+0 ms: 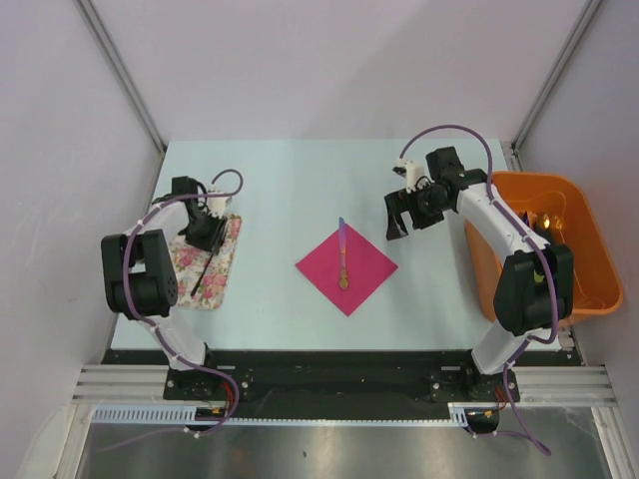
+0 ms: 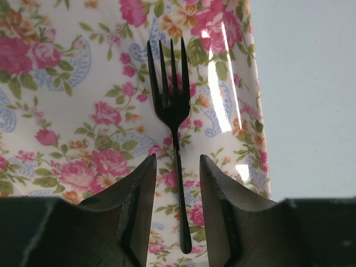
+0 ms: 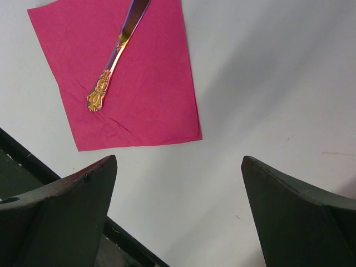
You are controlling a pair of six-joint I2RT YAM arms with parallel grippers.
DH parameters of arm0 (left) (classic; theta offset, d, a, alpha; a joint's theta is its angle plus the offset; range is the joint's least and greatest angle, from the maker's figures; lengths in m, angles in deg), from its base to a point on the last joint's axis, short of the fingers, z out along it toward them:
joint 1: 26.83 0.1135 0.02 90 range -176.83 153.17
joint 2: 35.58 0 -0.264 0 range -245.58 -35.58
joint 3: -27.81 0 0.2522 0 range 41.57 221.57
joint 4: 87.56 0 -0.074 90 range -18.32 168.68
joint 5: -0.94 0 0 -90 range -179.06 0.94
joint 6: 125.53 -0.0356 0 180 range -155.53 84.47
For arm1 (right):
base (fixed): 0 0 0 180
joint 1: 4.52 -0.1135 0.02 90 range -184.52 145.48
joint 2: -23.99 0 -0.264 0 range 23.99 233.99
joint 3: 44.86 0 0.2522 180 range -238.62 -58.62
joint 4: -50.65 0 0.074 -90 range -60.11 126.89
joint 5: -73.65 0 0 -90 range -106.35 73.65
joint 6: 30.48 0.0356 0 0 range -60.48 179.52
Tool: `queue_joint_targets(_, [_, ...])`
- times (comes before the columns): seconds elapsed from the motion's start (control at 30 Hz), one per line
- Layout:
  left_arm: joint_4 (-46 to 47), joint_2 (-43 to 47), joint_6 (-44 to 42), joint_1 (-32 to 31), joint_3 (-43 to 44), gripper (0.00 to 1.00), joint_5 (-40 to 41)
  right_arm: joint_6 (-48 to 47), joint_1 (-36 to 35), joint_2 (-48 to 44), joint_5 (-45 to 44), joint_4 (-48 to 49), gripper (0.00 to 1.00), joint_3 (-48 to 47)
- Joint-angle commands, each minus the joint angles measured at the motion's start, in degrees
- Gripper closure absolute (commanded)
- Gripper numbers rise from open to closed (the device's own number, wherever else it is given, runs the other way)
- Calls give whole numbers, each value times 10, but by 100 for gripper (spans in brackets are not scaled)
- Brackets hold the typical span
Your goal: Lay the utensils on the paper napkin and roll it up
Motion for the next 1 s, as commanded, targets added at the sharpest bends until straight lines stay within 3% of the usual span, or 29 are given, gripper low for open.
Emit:
queue_joint_targets(0.0, [25, -17, -10, -10, -6, 59, 11, -13, -2, -26, -12, -6, 0, 5])
queue_joint_targets(0.23, [28, -45, -5, -11, -10, 64, 31, -15, -2, -29, -13, -8, 0, 9])
queue_joint_targets(0.4, [22, -41, 3, -10, -16, 82, 29, -17, -1, -31, -17, -10, 0, 9])
queue_joint_targets(0.5, [4, -25, 23, -10, -8, 97, 19, -18, 1, -34, -18, -9, 0, 10])
queue_joint_targets(0.57, [-9, -5, 39, -10, 17, 100, 6, -18, 2, -36, -19, -11, 0, 10])
queue_joint_targets(0.77, [-52, 46, 184, -56, 125, 100, 4, -17, 13, -42, -16, -13, 0, 13])
queue_joint_targets(0.97, [-51, 67, 368, -172, 229, 100, 66, -10, 49, -50, -6, -20, 0, 29])
